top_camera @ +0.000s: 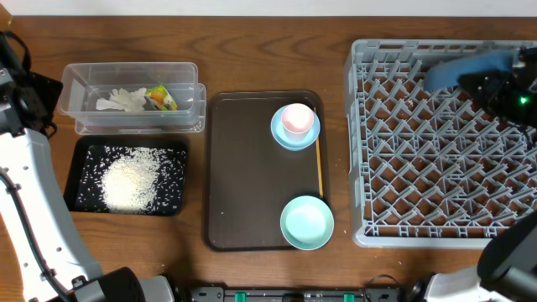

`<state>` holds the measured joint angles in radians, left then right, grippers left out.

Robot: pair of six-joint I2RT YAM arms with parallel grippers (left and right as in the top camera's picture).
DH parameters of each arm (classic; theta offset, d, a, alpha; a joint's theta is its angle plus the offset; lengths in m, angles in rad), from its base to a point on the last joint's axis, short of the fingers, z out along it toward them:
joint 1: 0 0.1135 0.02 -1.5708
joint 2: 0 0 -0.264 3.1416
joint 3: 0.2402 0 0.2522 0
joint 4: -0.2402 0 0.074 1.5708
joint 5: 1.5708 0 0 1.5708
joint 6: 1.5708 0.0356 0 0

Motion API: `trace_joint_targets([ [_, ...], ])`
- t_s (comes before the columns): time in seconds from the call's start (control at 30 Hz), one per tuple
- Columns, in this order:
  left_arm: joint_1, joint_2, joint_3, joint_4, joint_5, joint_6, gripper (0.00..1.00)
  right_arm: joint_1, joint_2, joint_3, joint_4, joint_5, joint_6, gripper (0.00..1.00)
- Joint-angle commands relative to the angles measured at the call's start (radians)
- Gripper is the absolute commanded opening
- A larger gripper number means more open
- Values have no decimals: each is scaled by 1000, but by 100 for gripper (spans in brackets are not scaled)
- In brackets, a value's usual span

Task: Sort waste into correct bins and load items into the dishwasher rack
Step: 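Lower the blue plate into the rack's back corner and release, then move the right gripper to the mint-green bowl on the tray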

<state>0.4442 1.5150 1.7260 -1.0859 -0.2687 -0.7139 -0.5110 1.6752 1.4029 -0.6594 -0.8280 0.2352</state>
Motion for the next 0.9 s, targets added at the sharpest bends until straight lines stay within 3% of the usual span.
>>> trace_joint_targets([
  [0.0, 4, 3, 1, -2, -13, -2, 95, -2, -83, -3, -21, 118, 24, 39],
  [0.47, 4, 3, 1, -2, -13, -2, 95, 16, -379, -3, -135, 166, 94, 43],
  [0.5, 4, 3, 1, -2, -13, -2, 95, 21, -400, -3, -134, 140, 95, 47],
  [0.53, 4, 3, 1, -2, -13, -2, 95, 25, -420, -3, -134, 98, 103, 57],
  [0.63, 4, 3, 1, -2, -13, -2, 95, 40, -463, -3, -144, -27, 140, 69],
  [0.77, 4, 3, 1, -2, -13, -2, 95, 96, -481, -3, -133, -167, 146, 67],
  [0.87, 4, 3, 1, -3, -13, -2, 95, 218, -482, -3, -163, -151, 125, 67],
])
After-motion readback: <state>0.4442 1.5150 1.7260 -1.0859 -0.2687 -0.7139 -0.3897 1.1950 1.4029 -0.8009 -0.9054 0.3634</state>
